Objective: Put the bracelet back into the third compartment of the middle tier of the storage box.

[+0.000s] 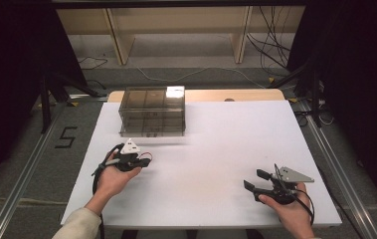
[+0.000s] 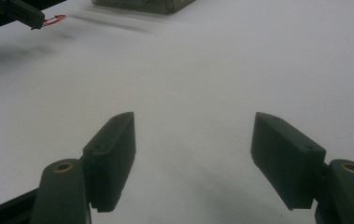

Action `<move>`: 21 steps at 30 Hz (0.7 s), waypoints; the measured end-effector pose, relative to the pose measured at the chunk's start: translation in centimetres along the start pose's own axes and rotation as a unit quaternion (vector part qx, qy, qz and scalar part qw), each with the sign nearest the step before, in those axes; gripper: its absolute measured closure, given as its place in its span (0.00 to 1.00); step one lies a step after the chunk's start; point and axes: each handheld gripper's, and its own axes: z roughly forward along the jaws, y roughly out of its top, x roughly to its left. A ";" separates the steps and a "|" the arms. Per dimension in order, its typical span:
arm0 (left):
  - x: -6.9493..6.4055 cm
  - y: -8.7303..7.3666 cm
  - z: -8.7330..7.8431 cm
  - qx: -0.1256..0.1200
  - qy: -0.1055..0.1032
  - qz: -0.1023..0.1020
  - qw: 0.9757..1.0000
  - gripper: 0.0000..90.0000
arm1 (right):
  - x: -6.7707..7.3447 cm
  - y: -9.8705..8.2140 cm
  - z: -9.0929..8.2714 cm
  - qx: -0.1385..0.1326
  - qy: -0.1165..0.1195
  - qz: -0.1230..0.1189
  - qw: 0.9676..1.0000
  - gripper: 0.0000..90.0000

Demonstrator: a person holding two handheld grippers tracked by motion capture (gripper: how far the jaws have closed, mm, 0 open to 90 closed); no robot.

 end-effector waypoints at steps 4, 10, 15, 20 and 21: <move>-0.2 0.4 -0.1 -0.008 0.001 0.001 1.000 1.00 | 0.0 0.0 0.0 0.000 0.000 0.001 1.000 0.35; -0.3 0.9 0.0 -0.015 0.001 0.003 1.000 1.00 | -0.1 0.0 0.0 -0.001 0.000 0.002 1.000 0.35; -0.5 1.4 0.0 -0.020 0.003 0.008 1.000 1.00 | -0.1 0.0 0.0 -0.002 0.000 0.001 1.000 0.35; -0.7 1.9 0.1 -0.023 0.002 0.010 1.000 1.00 | -0.1 0.0 -0.1 -0.001 0.000 0.002 1.000 0.35; -0.8 2.0 0.2 -0.024 0.002 0.010 1.000 1.00 | -0.1 0.0 -0.1 -0.002 0.000 0.002 1.000 0.35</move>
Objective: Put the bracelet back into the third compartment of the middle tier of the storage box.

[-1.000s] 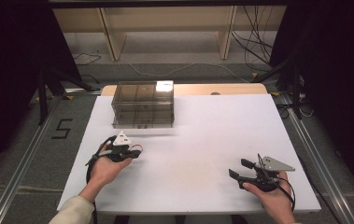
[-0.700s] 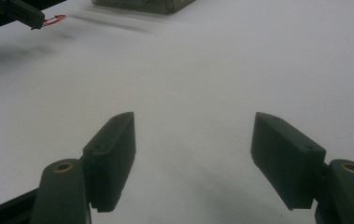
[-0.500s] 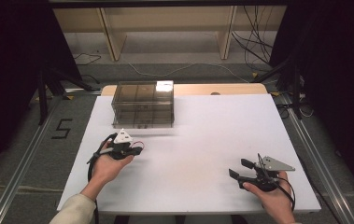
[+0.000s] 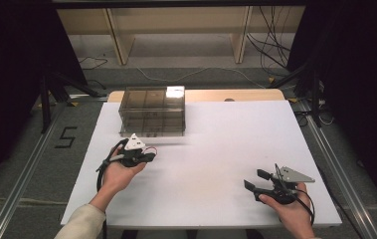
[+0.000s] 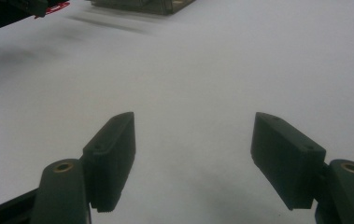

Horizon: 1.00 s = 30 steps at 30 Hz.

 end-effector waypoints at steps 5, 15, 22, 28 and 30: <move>-0.2 0.5 0.2 -0.003 -0.001 0.003 1.000 1.00 | 0.0 0.0 0.0 0.000 0.000 0.001 1.000 0.35; -0.5 1.3 0.6 -0.008 -0.002 0.009 1.000 1.00 | -0.1 0.0 0.0 0.000 -0.001 0.000 1.000 0.35; -0.8 1.9 0.7 -0.013 -0.004 0.013 1.000 1.00 | 0.0 0.0 0.0 0.000 0.000 0.000 1.000 0.35; -0.9 2.0 0.7 -0.014 -0.003 0.014 1.000 1.00 | -0.1 0.0 0.0 -0.001 -0.001 0.000 1.000 0.35; -1.0 2.1 0.8 -0.014 -0.003 0.015 1.000 1.00 | -0.1 0.0 0.0 0.001 0.000 0.001 1.000 0.35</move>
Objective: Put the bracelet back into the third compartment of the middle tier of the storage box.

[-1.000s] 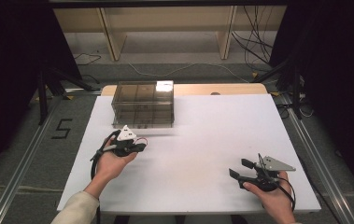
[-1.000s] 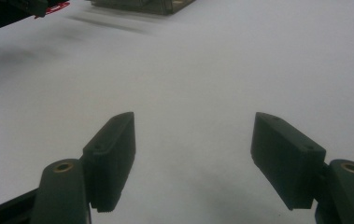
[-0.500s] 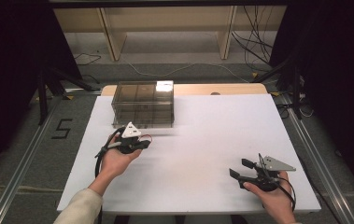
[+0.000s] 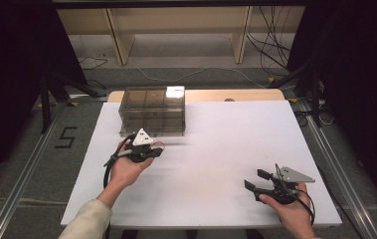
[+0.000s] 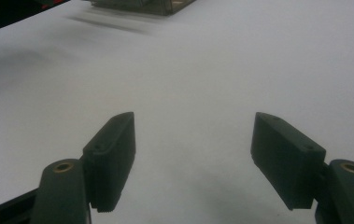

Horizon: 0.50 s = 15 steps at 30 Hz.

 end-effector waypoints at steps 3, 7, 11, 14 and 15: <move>-0.1 0.1 0.0 -0.001 0.000 -0.001 1.000 1.00 | 0.0 0.0 0.0 0.000 0.000 0.000 1.000 0.35; -0.1 0.3 0.1 -0.004 0.001 0.000 1.000 1.00 | 0.0 0.0 0.0 -0.001 0.000 0.001 1.000 0.35; -0.2 0.4 0.2 -0.006 0.002 0.002 1.000 1.00 | 0.0 0.0 0.0 -0.001 0.000 0.000 1.000 0.35; -0.2 0.5 0.2 -0.006 0.002 0.002 1.000 1.00 | 0.0 0.0 0.0 0.000 -0.001 0.001 1.000 0.35; -0.3 0.6 0.3 -0.006 0.001 0.003 1.000 1.00 | 0.0 0.0 0.0 0.000 -0.001 0.001 1.000 0.35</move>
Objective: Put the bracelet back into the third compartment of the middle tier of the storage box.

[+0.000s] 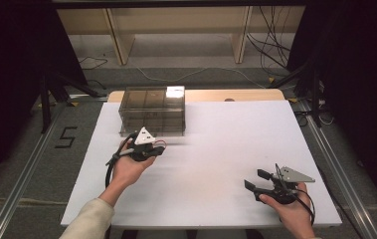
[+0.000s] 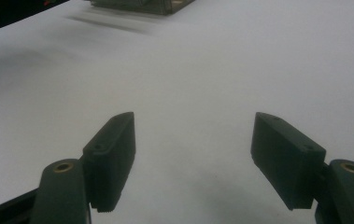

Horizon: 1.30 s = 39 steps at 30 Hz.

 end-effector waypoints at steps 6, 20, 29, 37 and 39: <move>-0.2 0.3 0.2 -0.002 0.000 0.002 1.000 1.00 | 0.0 0.0 0.0 -0.001 0.000 0.000 1.000 0.35; -0.4 0.9 0.6 -0.006 0.000 0.003 1.000 1.00 | 0.0 0.0 0.0 -0.002 0.000 0.001 1.000 0.35; -0.4 1.3 0.8 -0.008 0.004 0.009 1.000 1.00 | 0.0 0.0 0.0 -0.002 0.000 0.000 1.000 0.35; -0.5 1.7 1.0 -0.009 0.003 0.010 1.000 1.00 | 0.0 0.0 0.0 -0.002 0.000 0.000 1.000 0.35; -0.5 1.7 1.1 -0.010 0.003 0.011 1.000 1.00 | 0.0 0.0 0.0 -0.003 0.000 0.001 1.000 0.35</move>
